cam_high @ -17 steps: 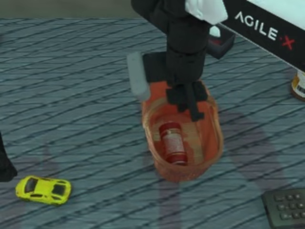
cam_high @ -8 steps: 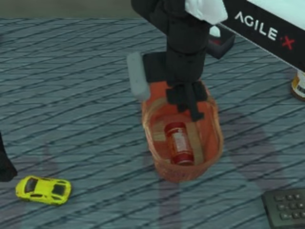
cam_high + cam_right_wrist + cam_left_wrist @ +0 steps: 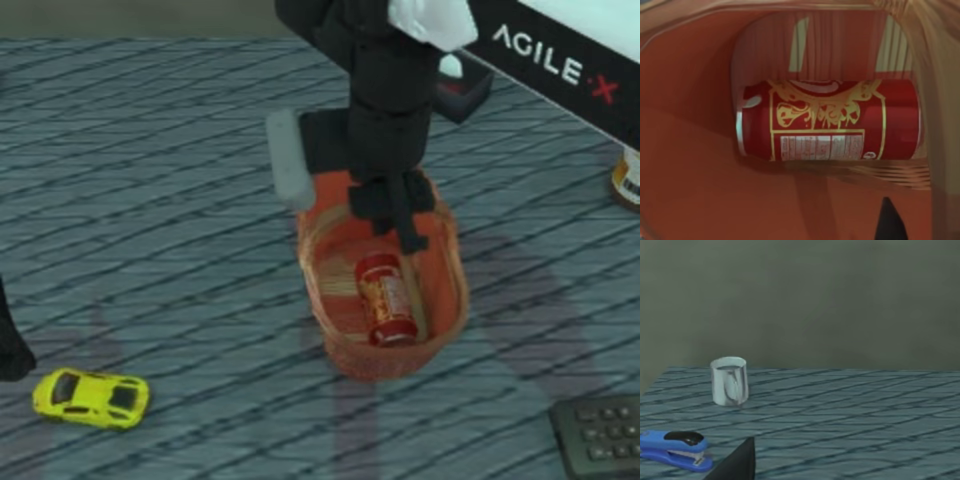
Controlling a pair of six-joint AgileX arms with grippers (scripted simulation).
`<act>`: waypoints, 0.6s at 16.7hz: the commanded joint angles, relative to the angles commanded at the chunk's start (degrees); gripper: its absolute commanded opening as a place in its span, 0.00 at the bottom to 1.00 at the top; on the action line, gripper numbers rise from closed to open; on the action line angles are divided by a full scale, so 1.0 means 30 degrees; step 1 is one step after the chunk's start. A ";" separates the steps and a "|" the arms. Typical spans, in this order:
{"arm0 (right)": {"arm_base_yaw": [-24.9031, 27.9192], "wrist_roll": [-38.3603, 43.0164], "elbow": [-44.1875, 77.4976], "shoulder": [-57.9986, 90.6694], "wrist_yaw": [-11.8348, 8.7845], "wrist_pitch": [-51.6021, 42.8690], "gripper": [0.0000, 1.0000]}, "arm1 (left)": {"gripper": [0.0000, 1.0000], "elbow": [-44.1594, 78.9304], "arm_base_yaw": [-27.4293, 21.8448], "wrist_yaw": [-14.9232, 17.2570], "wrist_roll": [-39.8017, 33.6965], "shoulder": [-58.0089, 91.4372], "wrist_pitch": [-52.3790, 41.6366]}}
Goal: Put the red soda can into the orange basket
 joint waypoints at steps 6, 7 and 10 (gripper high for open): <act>-0.0225 -0.0222 0.1494 0.0184 0.0008 -0.1418 0.00 | 1.00 0.0000 0.0000 0.0000 0.0000 0.0000 0.0000; -0.0284 -0.0353 0.2308 0.0234 0.0007 -0.2123 0.00 | 1.00 0.0000 0.0000 0.0000 0.0000 0.0000 0.0000; -0.0475 -0.0666 0.4189 0.0305 0.0008 -0.3884 0.00 | 1.00 0.0000 0.0000 0.0000 0.0000 0.0000 0.0000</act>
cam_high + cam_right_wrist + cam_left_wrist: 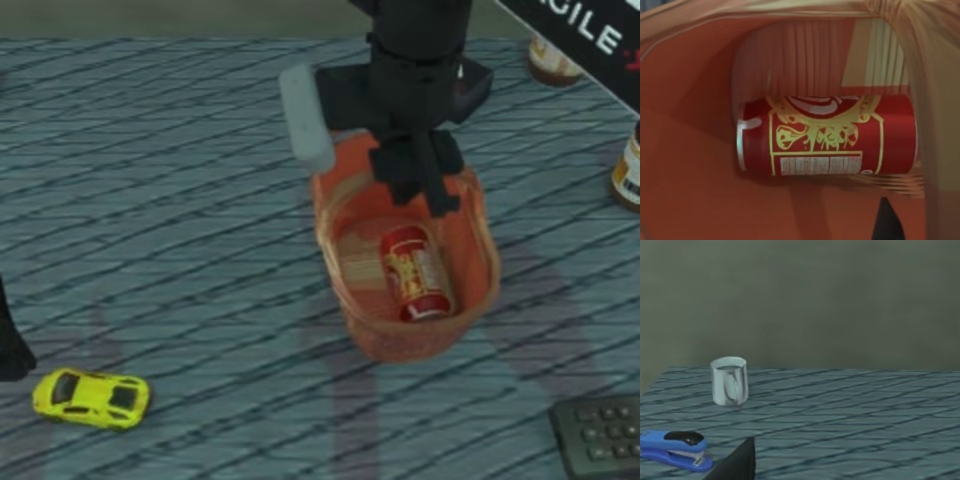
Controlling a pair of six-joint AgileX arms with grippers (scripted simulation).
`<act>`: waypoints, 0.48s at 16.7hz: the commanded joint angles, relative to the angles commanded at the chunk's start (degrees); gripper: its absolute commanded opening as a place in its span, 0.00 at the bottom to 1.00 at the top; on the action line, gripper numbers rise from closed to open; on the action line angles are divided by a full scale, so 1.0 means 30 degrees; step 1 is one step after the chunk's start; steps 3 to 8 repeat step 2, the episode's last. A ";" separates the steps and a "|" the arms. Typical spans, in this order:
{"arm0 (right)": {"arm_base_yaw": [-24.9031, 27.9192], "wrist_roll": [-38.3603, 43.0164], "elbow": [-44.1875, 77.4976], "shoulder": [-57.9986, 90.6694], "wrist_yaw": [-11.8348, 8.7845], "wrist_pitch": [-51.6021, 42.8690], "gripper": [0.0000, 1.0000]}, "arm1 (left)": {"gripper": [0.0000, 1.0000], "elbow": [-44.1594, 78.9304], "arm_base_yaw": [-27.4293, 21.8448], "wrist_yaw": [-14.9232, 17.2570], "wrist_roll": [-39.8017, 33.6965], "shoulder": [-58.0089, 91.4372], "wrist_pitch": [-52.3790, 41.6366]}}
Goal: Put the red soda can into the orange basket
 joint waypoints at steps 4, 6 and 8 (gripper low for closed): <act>-0.0068 -0.0026 0.0270 -0.0004 0.0001 -0.0267 0.00 | 1.00 0.0000 0.0000 0.0000 0.0000 0.0000 0.0000; -0.0068 -0.0026 0.0270 -0.0004 0.0001 -0.0267 0.00 | 1.00 0.0000 0.0000 0.0000 0.0000 0.0000 0.0000; -0.0068 -0.0026 0.0270 -0.0004 0.0001 -0.0267 0.00 | 1.00 0.0000 0.0000 0.0000 0.0000 0.0000 0.0000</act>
